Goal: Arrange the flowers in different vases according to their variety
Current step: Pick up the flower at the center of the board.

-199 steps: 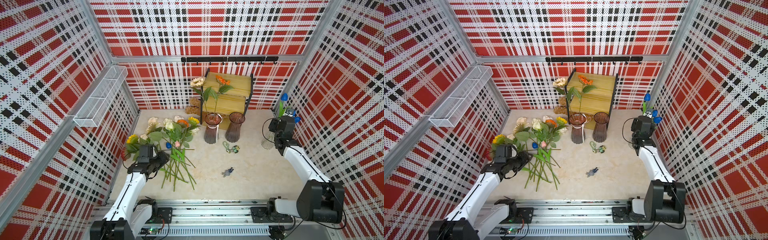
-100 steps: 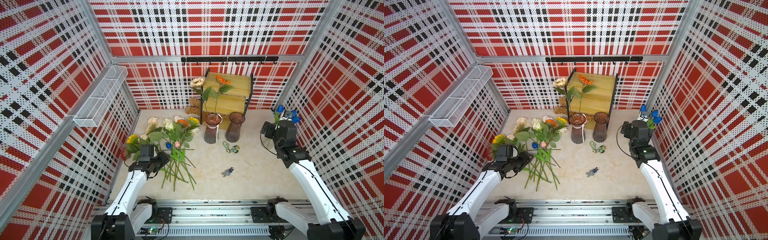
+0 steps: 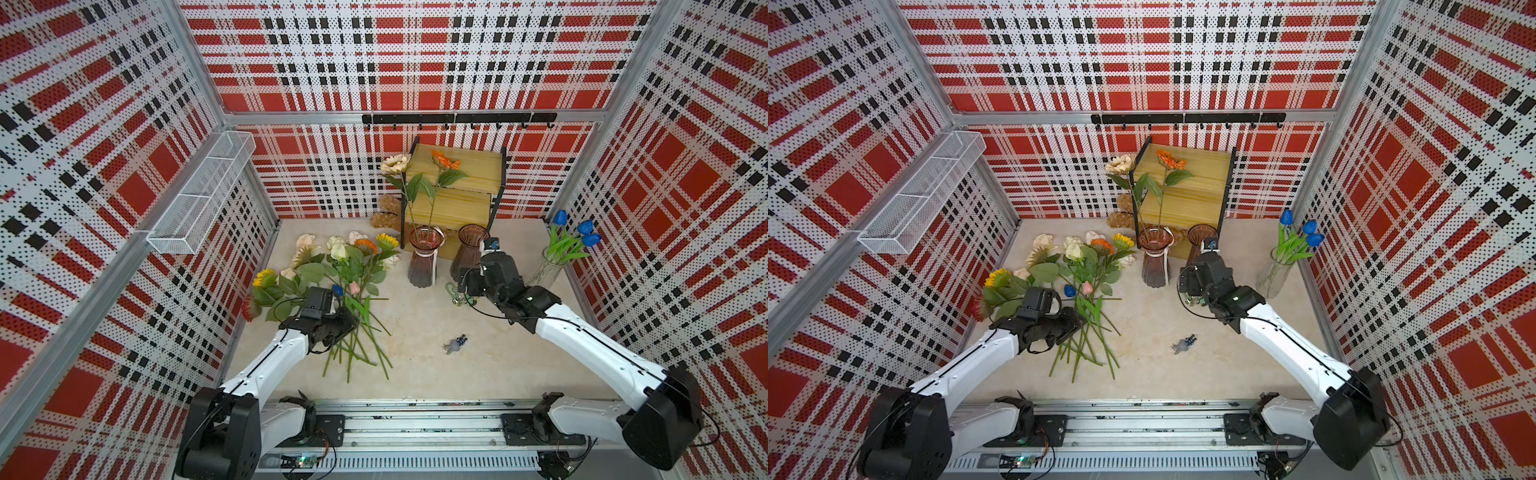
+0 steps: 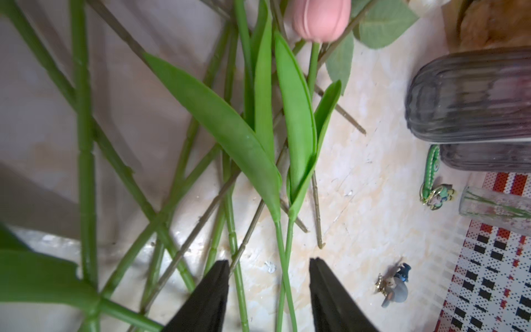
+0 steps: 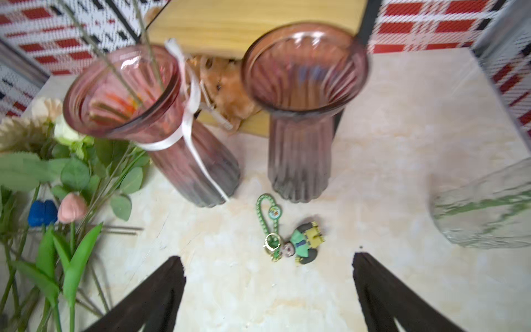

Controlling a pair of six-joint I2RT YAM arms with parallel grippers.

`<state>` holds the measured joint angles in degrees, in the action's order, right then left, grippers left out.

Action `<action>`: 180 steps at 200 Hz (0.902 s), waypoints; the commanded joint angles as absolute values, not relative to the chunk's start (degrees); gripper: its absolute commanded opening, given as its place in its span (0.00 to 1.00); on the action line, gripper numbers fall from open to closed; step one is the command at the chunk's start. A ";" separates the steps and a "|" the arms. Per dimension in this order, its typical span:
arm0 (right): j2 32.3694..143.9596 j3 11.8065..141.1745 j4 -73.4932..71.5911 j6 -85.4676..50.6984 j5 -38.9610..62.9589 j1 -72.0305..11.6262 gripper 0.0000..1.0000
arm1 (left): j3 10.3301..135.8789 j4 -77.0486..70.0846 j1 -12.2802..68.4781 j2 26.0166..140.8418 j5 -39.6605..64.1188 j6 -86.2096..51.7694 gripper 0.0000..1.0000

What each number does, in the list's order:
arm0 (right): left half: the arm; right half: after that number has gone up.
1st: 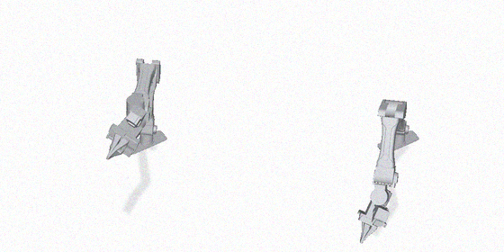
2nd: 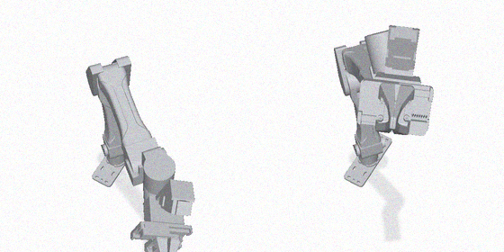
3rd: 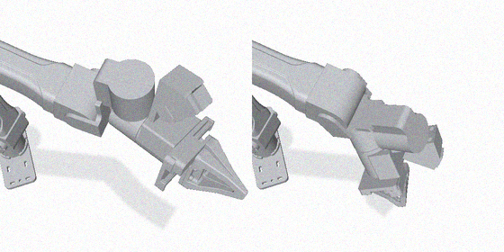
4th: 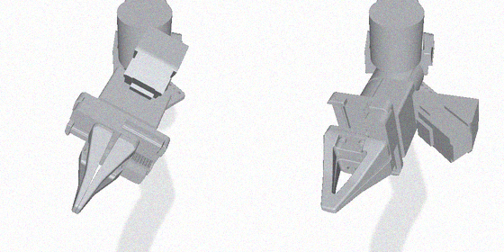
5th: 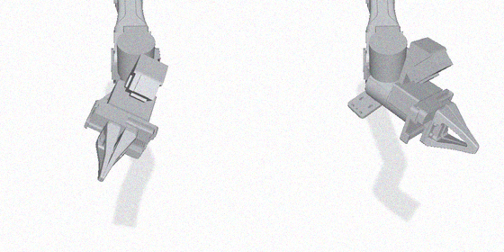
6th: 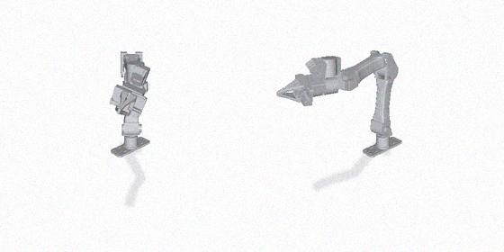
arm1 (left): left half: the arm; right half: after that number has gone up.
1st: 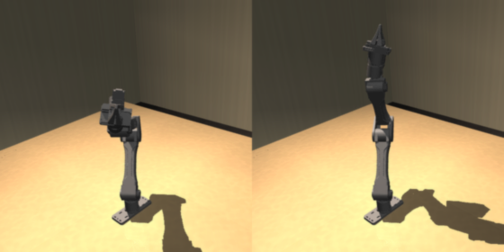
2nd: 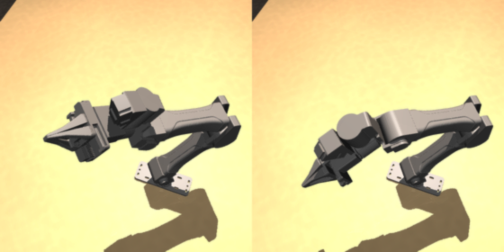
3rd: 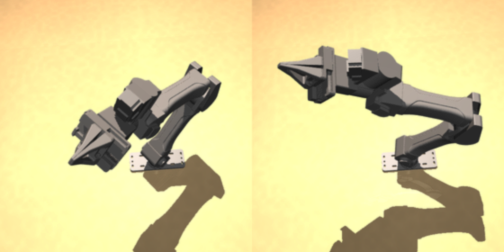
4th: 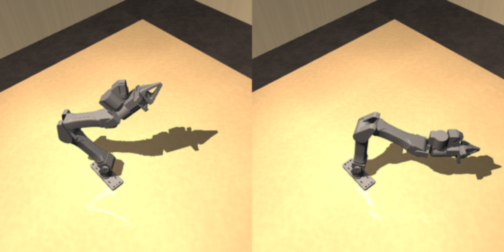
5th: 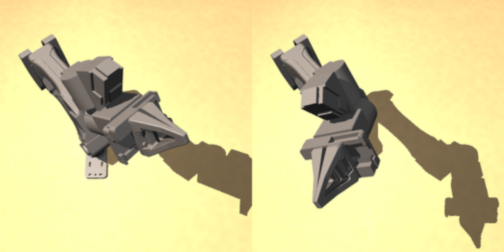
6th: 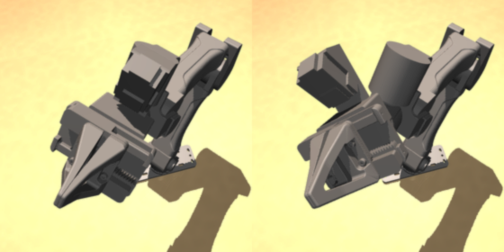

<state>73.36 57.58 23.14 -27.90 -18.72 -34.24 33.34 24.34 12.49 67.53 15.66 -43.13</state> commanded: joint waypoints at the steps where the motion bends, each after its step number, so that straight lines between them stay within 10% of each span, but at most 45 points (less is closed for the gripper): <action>1: 75.96 58.87 21.69 -30.56 -17.14 -35.81 0.96 | 34.27 22.60 13.61 69.24 14.57 -44.40 0.50; 180: 78.22 60.24 22.32 -30.41 -16.83 -36.11 0.96 | 34.43 15.80 18.76 78.71 15.98 -46.51 0.33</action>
